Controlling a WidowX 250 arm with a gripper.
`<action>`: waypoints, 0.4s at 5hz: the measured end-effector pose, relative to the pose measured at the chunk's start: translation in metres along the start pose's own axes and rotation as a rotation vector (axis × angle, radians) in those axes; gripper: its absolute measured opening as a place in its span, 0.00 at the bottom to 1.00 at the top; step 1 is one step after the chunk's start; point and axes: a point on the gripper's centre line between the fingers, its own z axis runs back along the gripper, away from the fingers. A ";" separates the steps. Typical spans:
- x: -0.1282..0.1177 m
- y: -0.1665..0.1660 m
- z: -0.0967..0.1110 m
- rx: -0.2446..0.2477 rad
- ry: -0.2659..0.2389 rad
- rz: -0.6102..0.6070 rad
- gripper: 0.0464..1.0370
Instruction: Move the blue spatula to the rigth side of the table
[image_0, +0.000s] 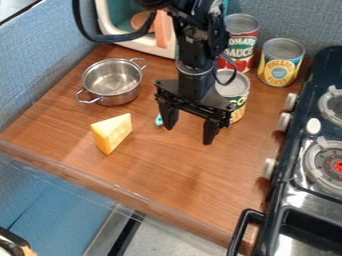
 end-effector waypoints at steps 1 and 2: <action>-0.005 0.000 -0.011 0.002 0.043 -0.003 0.96; 0.012 0.013 -0.021 -0.002 0.060 0.002 0.96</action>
